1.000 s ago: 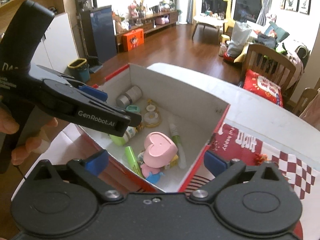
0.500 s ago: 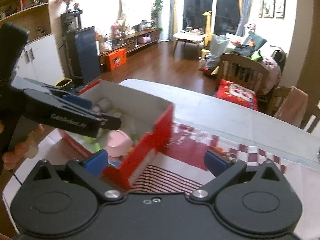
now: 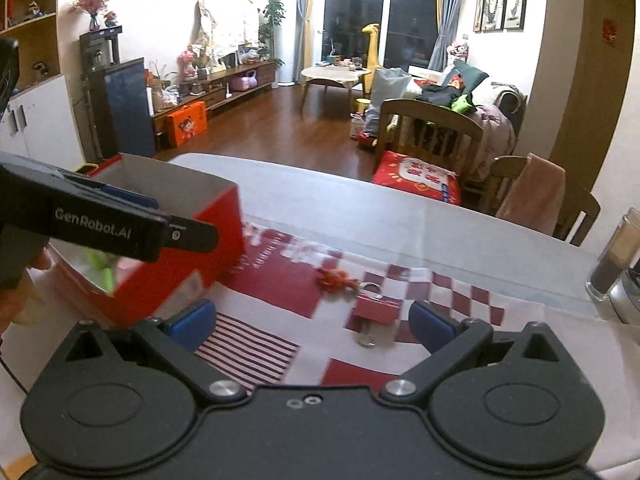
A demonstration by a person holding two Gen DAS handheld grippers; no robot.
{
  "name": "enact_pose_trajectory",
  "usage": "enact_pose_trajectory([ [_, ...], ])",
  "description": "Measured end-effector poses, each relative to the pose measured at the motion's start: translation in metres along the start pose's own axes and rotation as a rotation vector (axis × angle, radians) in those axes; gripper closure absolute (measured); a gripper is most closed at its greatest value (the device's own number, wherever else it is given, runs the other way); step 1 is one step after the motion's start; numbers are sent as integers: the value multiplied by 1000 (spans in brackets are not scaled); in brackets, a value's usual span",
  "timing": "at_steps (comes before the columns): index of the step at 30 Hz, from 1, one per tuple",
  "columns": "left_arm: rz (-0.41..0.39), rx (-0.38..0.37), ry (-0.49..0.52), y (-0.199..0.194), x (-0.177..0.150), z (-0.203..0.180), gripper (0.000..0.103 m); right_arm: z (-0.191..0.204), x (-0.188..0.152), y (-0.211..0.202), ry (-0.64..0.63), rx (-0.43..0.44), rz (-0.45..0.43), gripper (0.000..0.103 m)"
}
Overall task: Organize rigid objects
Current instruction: 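Lift both open tools out of the shoebox back toward the cloth, then grasp orange figurine keychain with left tool while right tool grasps pink binder clip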
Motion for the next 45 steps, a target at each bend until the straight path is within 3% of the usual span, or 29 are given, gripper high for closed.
enact_pose_trajectory([
  [9,31,38,8,67,0,-25,22,-34,-23,34,-1,-21,27,2],
  [19,66,106,-3,135,-4,-11,22,-39,-34,82,-22,-15,45,8],
  [31,147,161,73,188,-6,9,22,-33,-40,138,-19,-26,90,24],
  [45,203,164,150,217,-13,13,22,-24,-37,162,-17,-20,83,32],
])
Point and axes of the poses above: each gripper's, at about its wrist camera, not at the fingertips, and y roughly the way its jaws point, z to its left, x to its top, the point moved 5 cm from there along y, roughly the way its jaws point, and after that the axes turned 13 degrees about -x, right-handed, at the moved point
